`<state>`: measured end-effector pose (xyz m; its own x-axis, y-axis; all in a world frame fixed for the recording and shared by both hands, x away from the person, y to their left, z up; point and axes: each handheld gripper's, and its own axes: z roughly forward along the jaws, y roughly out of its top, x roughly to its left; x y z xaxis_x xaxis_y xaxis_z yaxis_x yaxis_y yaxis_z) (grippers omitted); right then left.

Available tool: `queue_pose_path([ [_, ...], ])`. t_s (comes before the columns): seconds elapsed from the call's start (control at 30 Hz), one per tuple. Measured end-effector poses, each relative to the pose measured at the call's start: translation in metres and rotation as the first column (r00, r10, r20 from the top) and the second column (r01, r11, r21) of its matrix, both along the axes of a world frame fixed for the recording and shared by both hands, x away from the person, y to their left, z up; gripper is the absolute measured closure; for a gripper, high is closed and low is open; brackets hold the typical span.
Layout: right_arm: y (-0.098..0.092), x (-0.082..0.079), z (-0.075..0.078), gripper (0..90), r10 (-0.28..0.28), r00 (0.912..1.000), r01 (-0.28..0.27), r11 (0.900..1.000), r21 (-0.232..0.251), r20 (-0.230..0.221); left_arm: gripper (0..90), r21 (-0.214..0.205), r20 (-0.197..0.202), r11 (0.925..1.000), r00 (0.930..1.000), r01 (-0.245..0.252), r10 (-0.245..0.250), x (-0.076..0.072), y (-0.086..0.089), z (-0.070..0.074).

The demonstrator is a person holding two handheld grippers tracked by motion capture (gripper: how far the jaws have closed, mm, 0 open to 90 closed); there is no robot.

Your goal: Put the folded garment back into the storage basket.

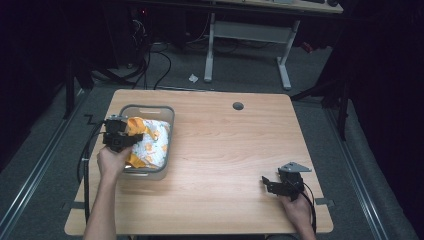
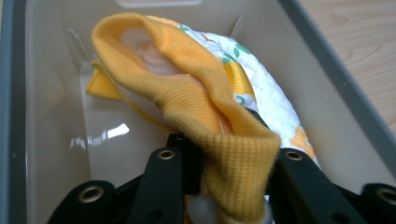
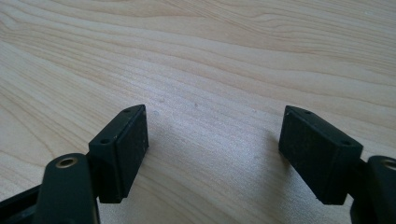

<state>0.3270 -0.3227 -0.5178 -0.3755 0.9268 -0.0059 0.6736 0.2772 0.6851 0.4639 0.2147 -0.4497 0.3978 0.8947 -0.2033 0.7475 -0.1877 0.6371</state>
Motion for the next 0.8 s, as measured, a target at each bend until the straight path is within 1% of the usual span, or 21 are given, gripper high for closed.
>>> queue_pose_path([
  [0.03, 0.000, 0.000, 0.000, 24.4, 0.000, 1.0000, 0.000, 1.0000, 0.000, 0.000, 69.5, 0.016, 0.003, 0.9999, 1.0000, 0.001, -0.001, 0.000, -0.001, 0.000],
  [0.07, 0.000, 0.000, 0.000, 24.4, 0.000, 1.0000, 0.000, 1.0000, 0.000, 0.000, 67.9, 0.022, 0.002, 0.9998, 1.0000, 0.002, -0.002, -0.001, -0.002, 0.000],
  [0.1, 0.000, 0.000, 0.000, 24.4, 0.000, 1.0000, 0.000, 1.0000, 0.000, 0.000, 65.4, 0.031, 0.005, 0.9995, 1.0000, -0.007, 0.006, -0.001, -0.002, 0.000],
  [0.17, 0.000, 0.000, 0.000, 24.4, 0.000, 1.0000, 0.000, 1.0000, 0.000, 0.000, 58.1, 0.030, 0.008, 0.9993, 0.9997, -0.025, 0.025, -0.001, -0.002, 0.000],
  [0.2, 0.000, 0.000, 0.000, 24.4, 0.000, 1.0000, 0.000, 1.0000, 0.000, 0.000, 53.7, 0.032, 0.006, 0.9992, 0.9997, -0.024, 0.024, -0.001, -0.003, 0.000],
  [0.27, 0.000, 0.000, 0.000, 24.4, 0.000, 1.0000, 0.000, 1.0000, 0.000, 0.000, 43.7, 0.049, 0.016, 0.9983, 0.9994, -0.031, 0.030, -0.002, -0.005, 0.000],
  [0.33, 0.000, 0.000, 0.000, 24.4, 0.000, 1.0000, 0.000, 1.0000, 0.000, 0.000, 38.2, 0.045, 0.027, 0.9984, 0.9991, -0.034, 0.033, -0.004, -0.006, 0.001],
  [0.37, 0.000, 0.000, 0.000, 24.4, 0.001, 1.0000, -0.001, 1.0000, -0.001, 0.000, 36.4, 0.044, 0.040, 0.9981, 0.9984, -0.043, 0.041, -0.005, -0.006, 0.001],
  [0.47, 0.000, 0.000, 0.000, 24.4, 0.001, 1.0000, -0.001, 1.0000, -0.001, 0.000, 33.0, 0.048, 0.061, 0.9971, 0.9966, -0.059, 0.056, -0.007, -0.007, 0.003],
  [0.53, 0.000, 0.000, 0.000, 24.4, 0.001, 1.0000, -0.001, 1.0000, -0.001, 0.000, 32.2, 0.049, 0.087, 0.9964, 0.9941, -0.070, 0.065, -0.009, -0.007, 0.006],
  [0.57, 0.000, 0.000, 0.000, 24.4, 0.001, 1.0000, -0.001, 1.0000, -0.001, 0.000, 32.1, 0.042, 0.099, 0.9964, 0.9927, -0.074, 0.070, -0.010, -0.007, 0.008],
  [0.8, 0.000, 0.000, 0.000, 24.4, 0.001, 1.0000, -0.001, 1.0000, -0.001, 0.000, 31.5, 0.013, 0.175, 0.9977, 0.9825, -0.066, 0.063, -0.022, -0.010, 0.024],
])
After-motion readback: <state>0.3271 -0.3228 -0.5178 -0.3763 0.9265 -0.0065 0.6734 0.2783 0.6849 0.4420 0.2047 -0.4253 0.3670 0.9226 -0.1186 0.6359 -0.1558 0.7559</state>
